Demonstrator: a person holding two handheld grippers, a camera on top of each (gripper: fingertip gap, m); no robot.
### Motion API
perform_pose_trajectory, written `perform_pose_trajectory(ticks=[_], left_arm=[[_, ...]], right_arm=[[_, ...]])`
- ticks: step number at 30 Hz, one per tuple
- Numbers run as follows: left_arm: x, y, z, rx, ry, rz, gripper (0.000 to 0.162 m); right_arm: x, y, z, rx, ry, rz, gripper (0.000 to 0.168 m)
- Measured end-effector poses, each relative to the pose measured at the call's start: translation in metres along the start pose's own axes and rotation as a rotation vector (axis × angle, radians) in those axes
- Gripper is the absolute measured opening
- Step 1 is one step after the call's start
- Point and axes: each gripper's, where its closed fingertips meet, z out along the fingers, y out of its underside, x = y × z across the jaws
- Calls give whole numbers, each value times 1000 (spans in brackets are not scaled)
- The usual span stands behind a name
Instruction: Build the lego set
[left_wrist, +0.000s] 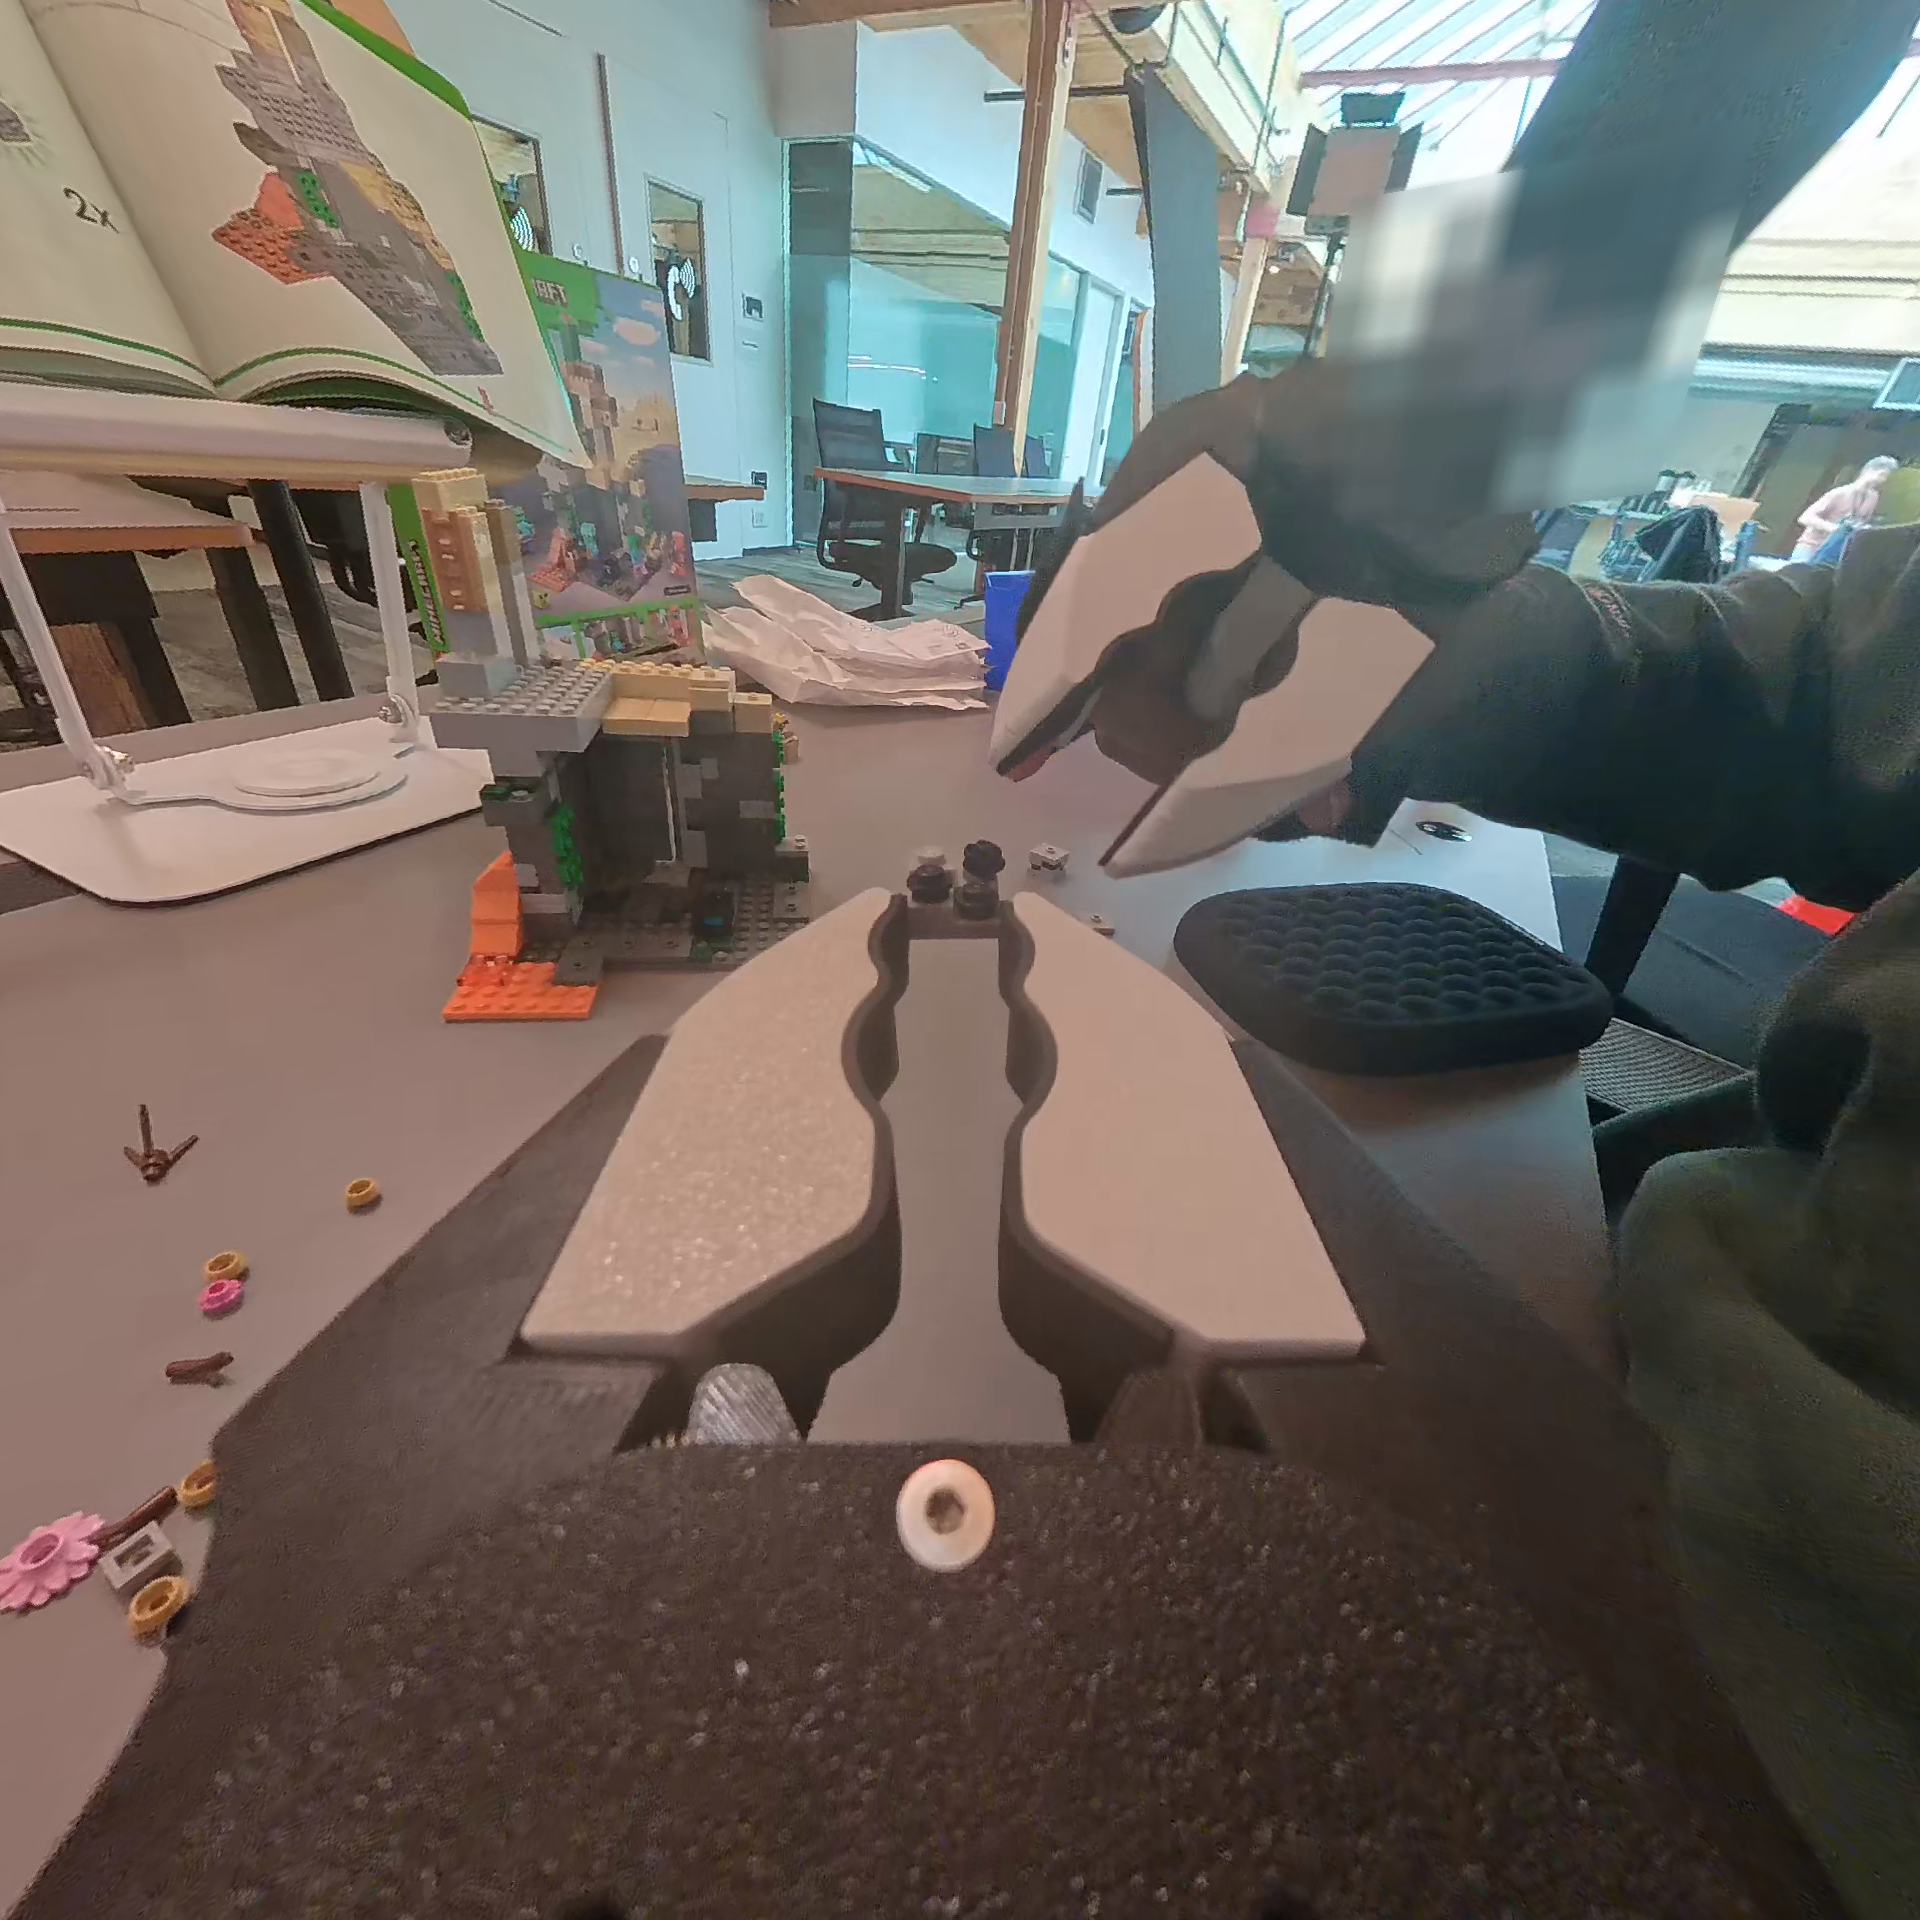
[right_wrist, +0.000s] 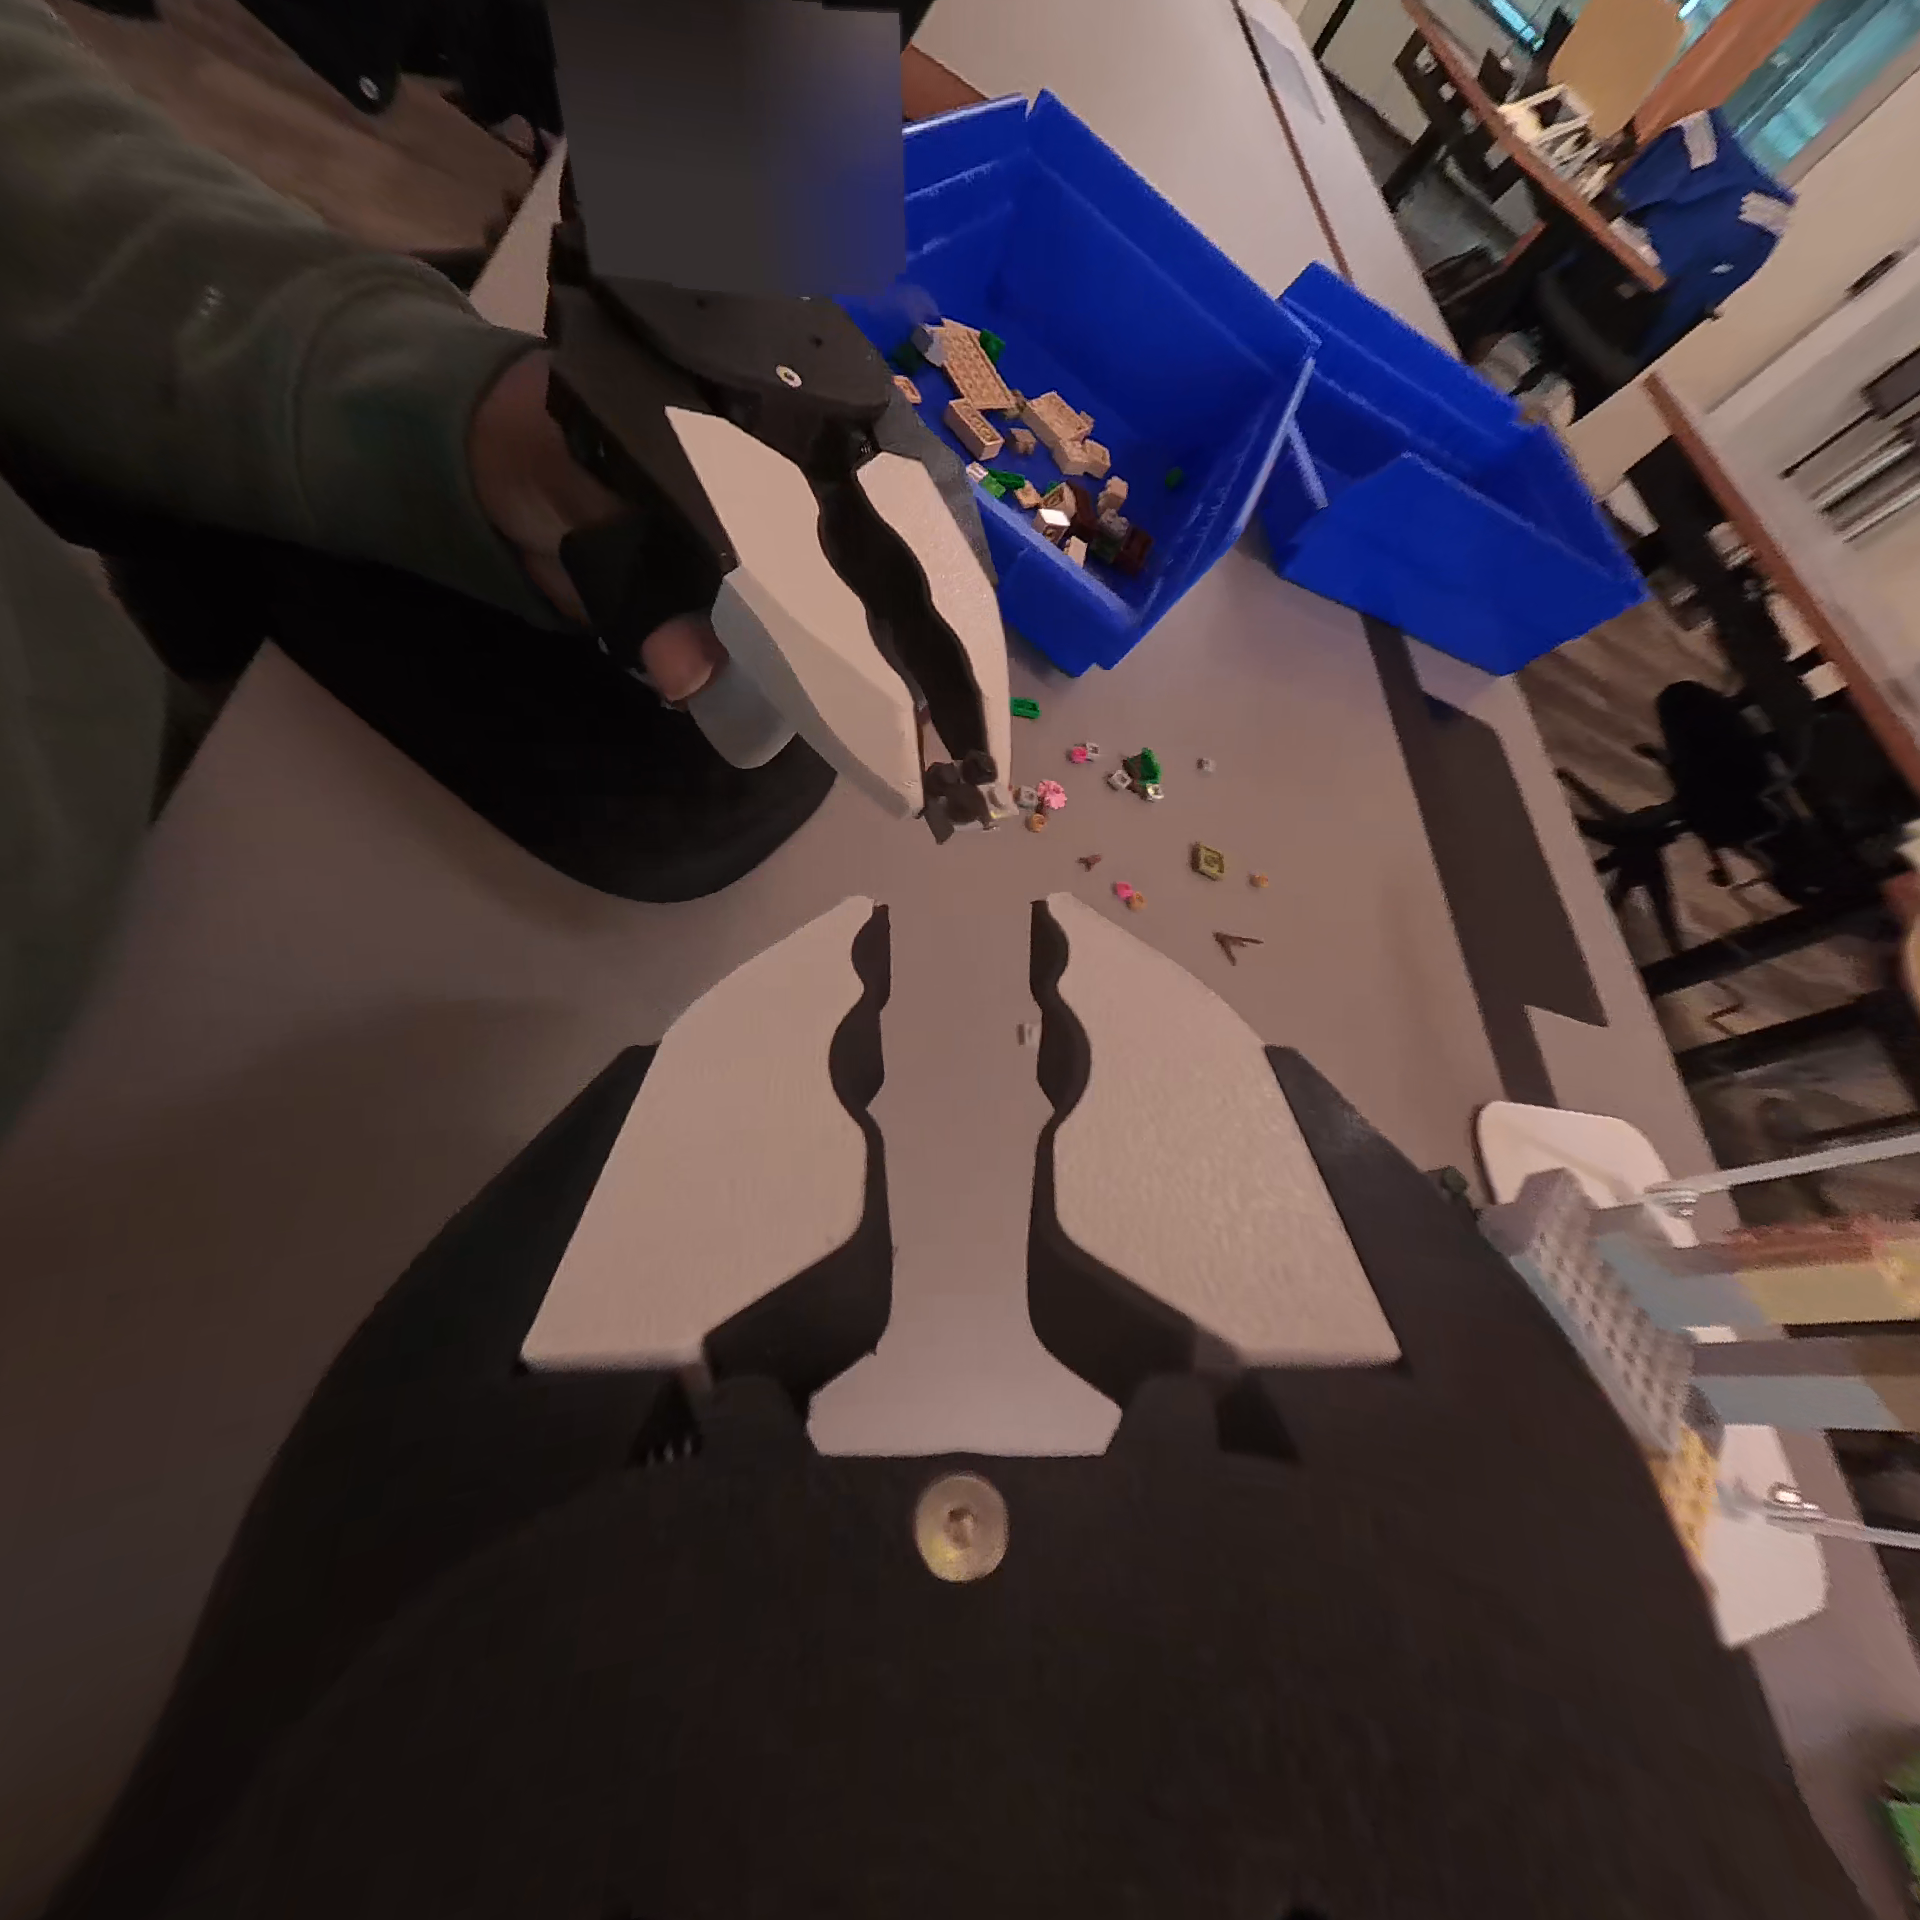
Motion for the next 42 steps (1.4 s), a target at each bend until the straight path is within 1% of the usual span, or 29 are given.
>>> perform_pose_trajectory(ticks=[5, 8, 15, 21, 28, 34, 39, 42], left_arm=[[0, 0, 0, 2, 0, -3, 16], [-1, -1, -1, 5, -1, -7, 16], [-1, -1, -1, 6, -1, -14, 16], [-2, 0, 0, 3, 0, -19, 16], [-1, 1, 0, 0, 1, -15, 16], [-2, 0, 0, 0, -2, -18, 16], [-2, 0, -1, 5, -2, -19, 16], [-2, 0, -1, 5, 1, -19, 16]], right_arm=[[-2, 0, 6, -1, 47, -68, 27], [2, -3, 6, 22, 91, -101, 24], [9, 0, 4, 17, 219, -191, 22], [9, 0, -4, 5, 274, -249, 22], [3, -5, 4, -17, 330, -437, 26], [5, -5, 8, -9, 347, -461, 28], [6, -4, 8, -3, 364, -448, 37], [6, -4, 6, 3, 379, -439, 38]])
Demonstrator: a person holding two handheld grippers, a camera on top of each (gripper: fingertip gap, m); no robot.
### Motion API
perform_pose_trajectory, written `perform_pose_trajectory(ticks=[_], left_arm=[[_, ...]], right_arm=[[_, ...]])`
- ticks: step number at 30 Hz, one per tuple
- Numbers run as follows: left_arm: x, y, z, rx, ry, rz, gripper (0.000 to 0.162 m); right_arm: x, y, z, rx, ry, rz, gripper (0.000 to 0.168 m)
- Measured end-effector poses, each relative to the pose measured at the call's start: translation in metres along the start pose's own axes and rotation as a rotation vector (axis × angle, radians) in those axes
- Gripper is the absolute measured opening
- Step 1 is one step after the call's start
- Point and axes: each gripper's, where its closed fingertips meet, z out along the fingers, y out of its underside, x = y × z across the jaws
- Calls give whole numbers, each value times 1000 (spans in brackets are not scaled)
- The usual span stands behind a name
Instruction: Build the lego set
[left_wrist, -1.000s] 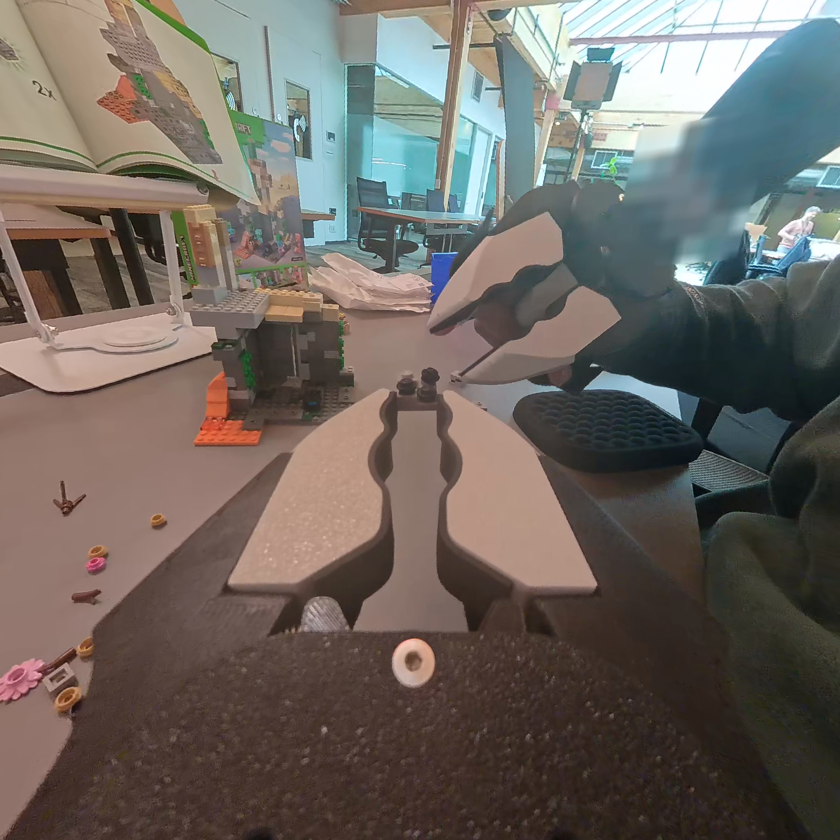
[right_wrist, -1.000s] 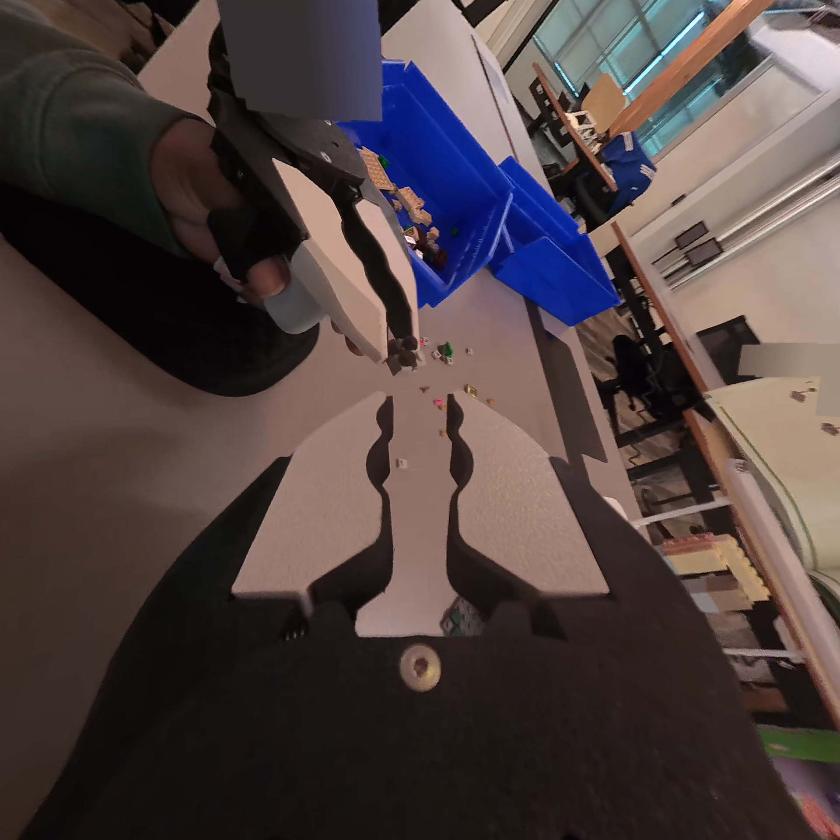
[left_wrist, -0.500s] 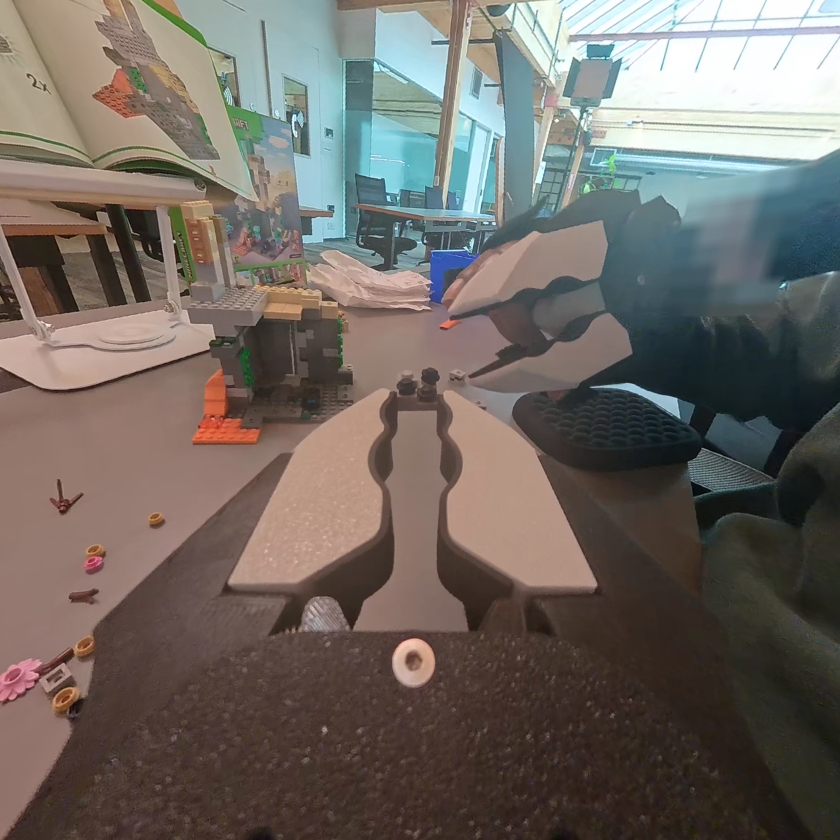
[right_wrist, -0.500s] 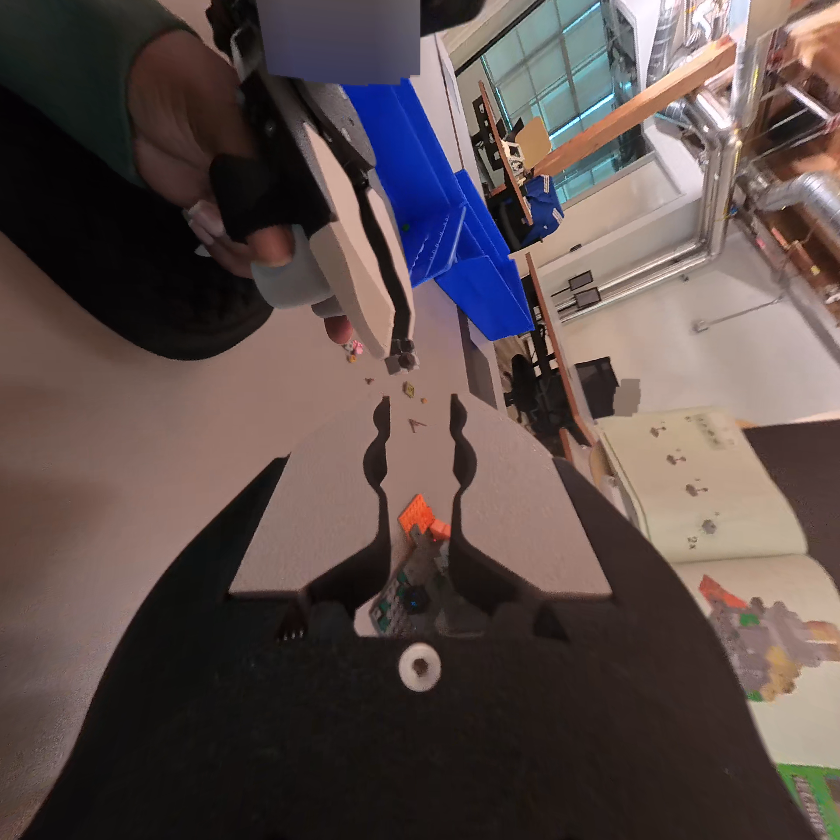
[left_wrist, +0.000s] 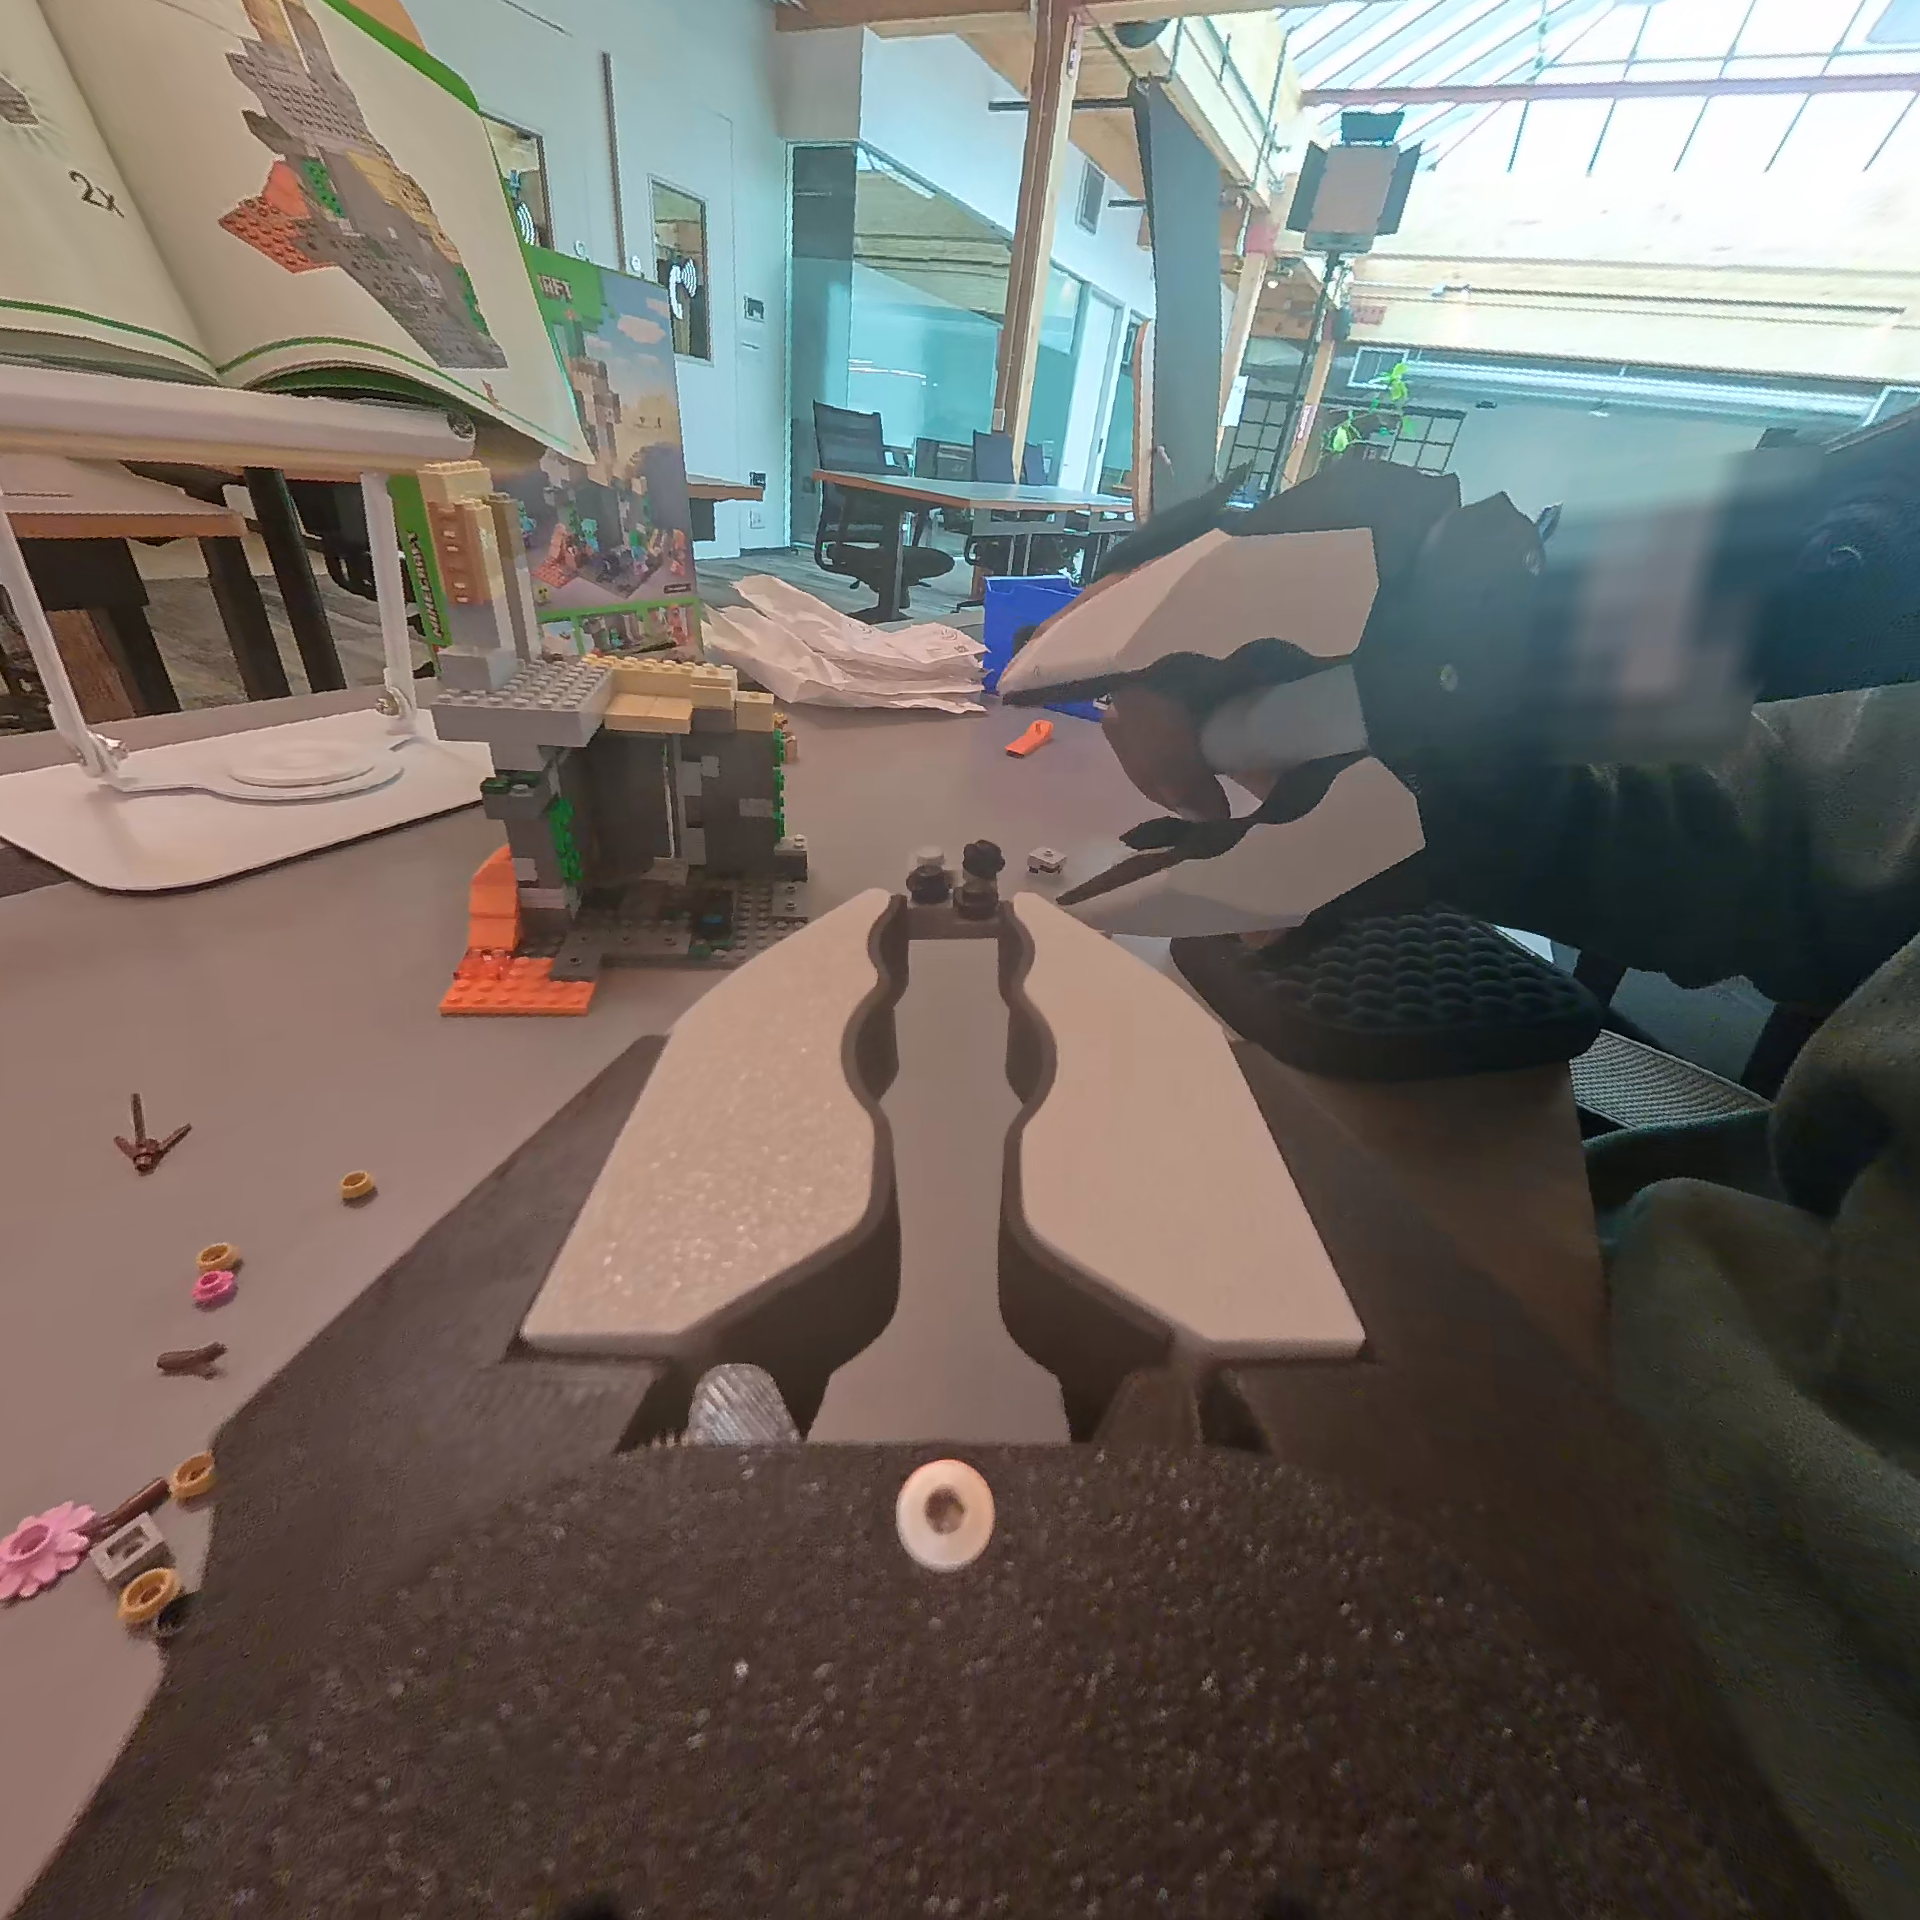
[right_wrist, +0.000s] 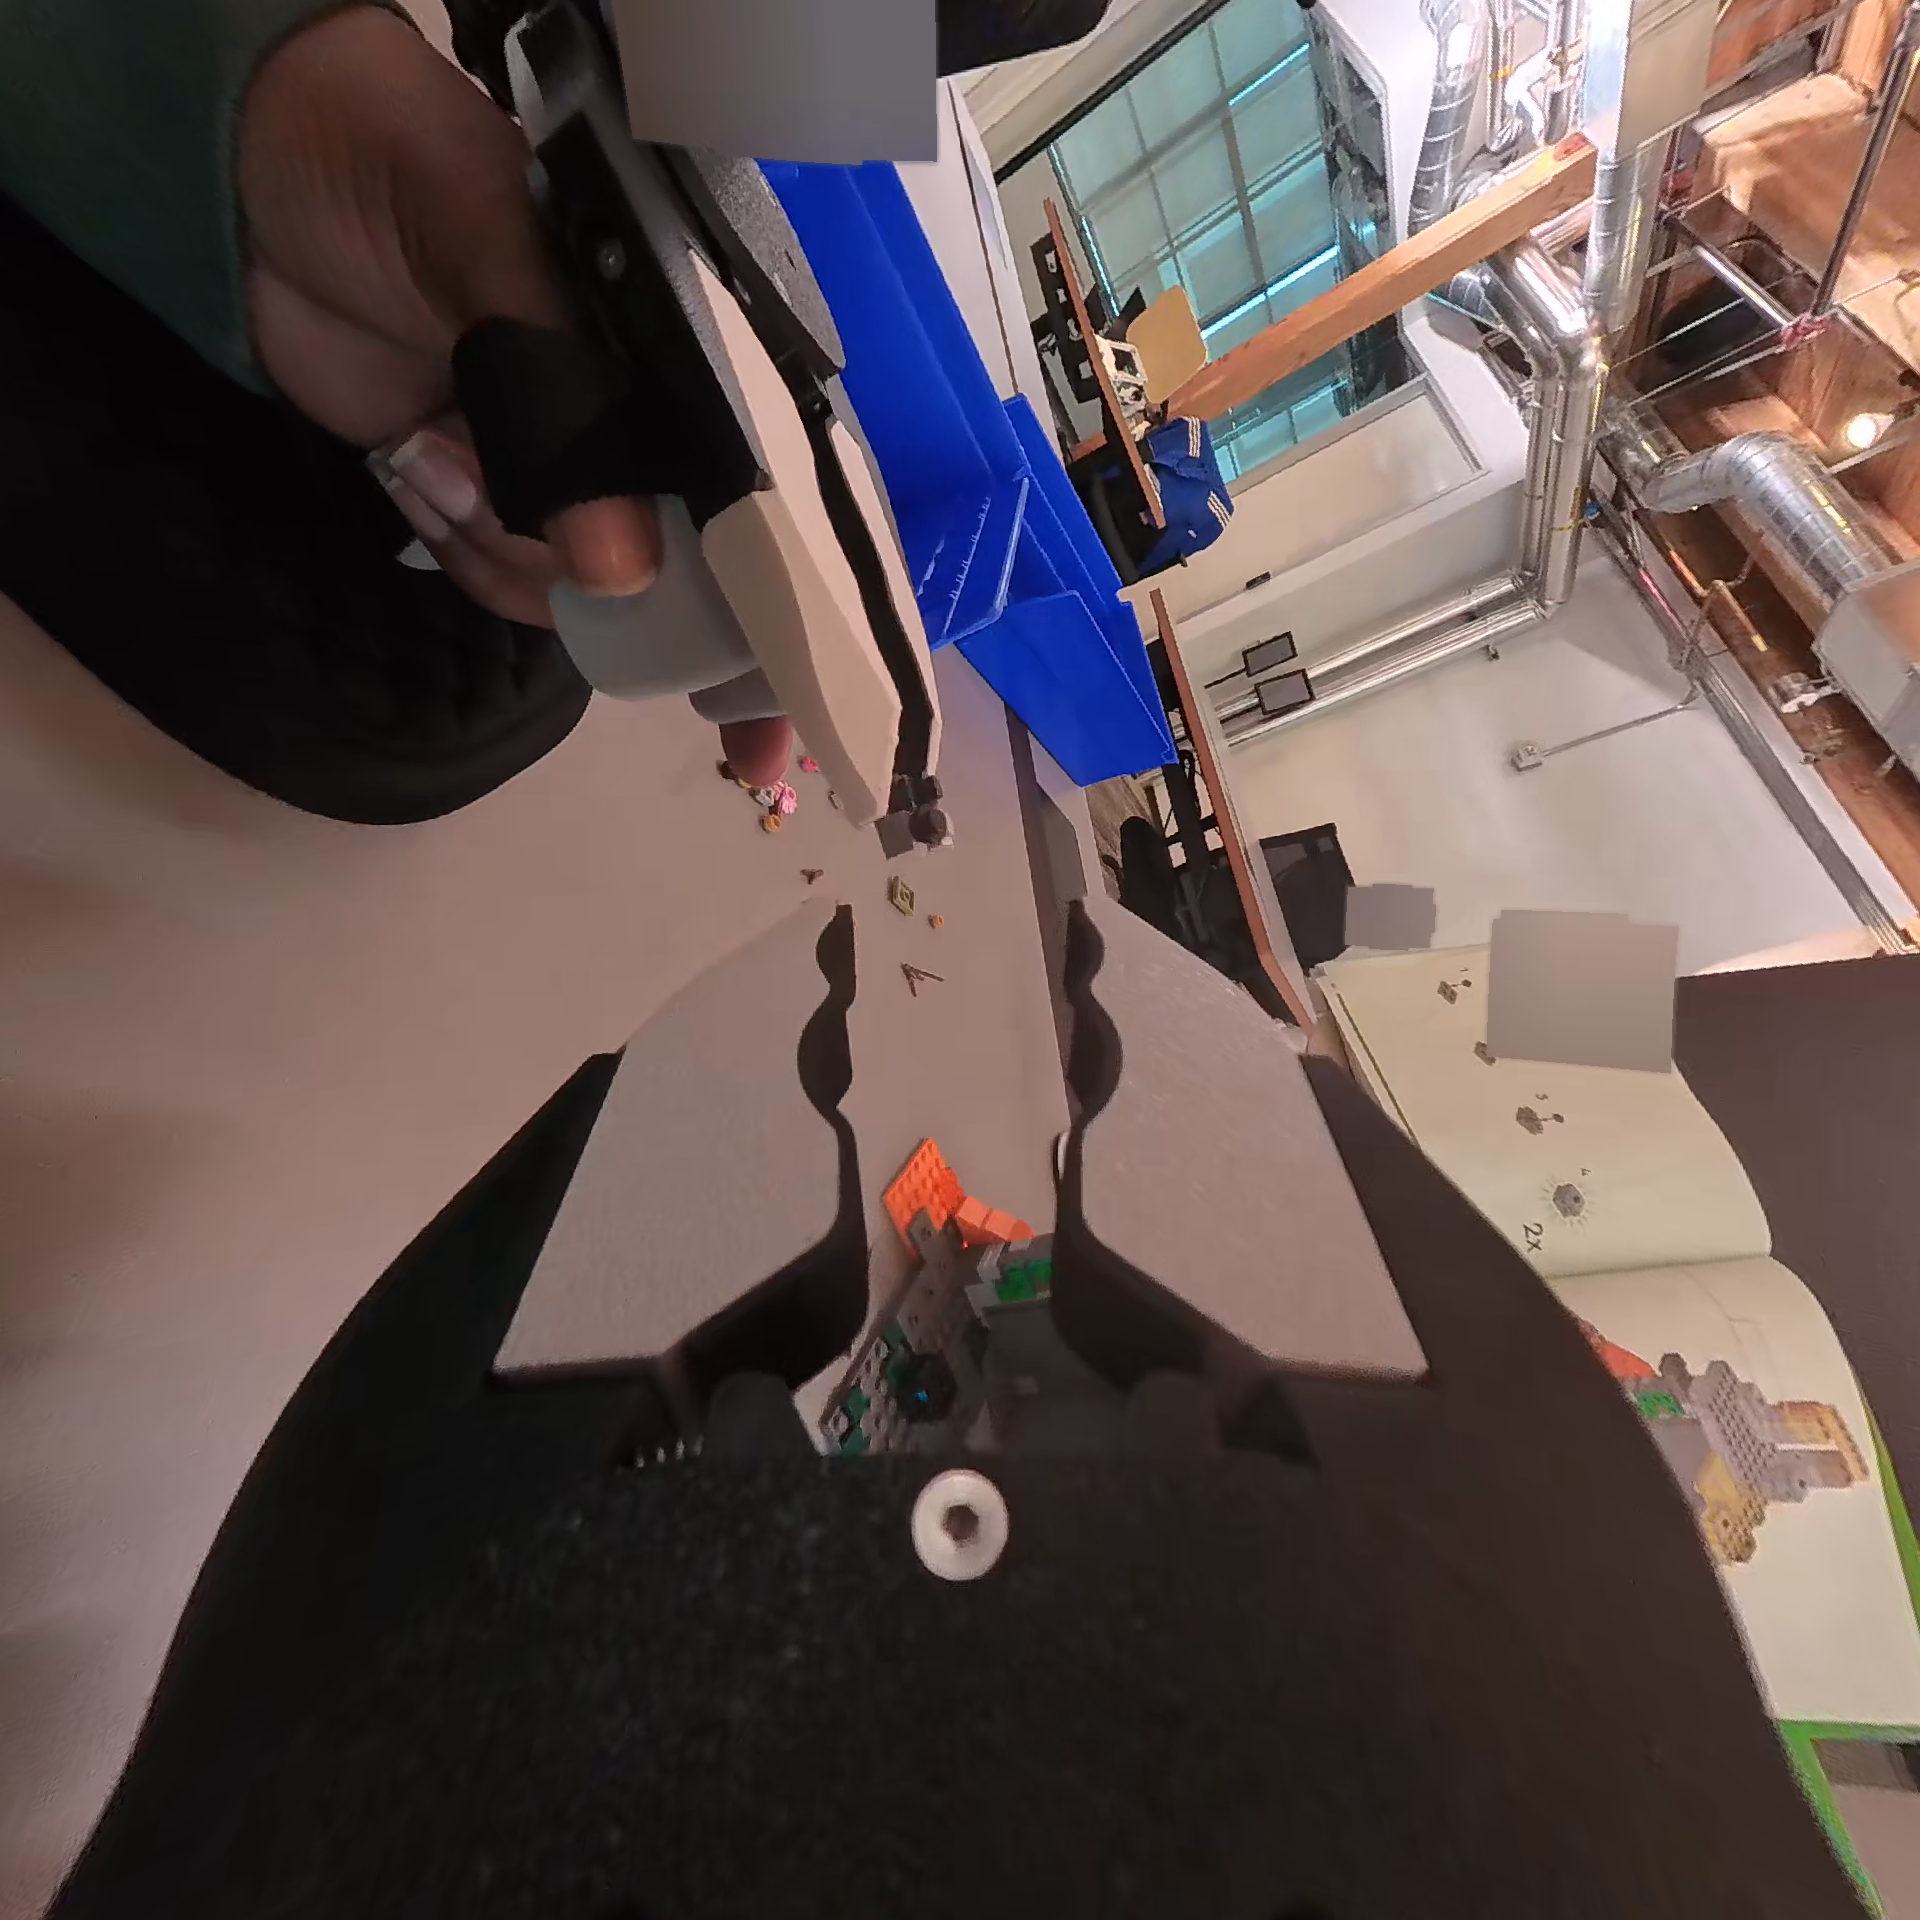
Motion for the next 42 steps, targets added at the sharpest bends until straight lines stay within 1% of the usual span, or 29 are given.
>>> perform_pose_trajectory(ticks=[12, 19, 25, 42], left_arm=[[-1, -1, 0, 5, 3, -15, 16], [-2, -1, 0, 4, 2, -20, 16], [-2, 0, 0, 0, 1, -25, 16], [-1, -1, -1, 2, 17, -53, 16]], right_arm=[[-1, -1, 6, 10, 49, -45, 38], [-7, -7, 12, 28, 31, -77, 32], [-13, -9, 22, 30, 40, -146, 26], [-9, -7, 27, 33, 80, -137, 15]])
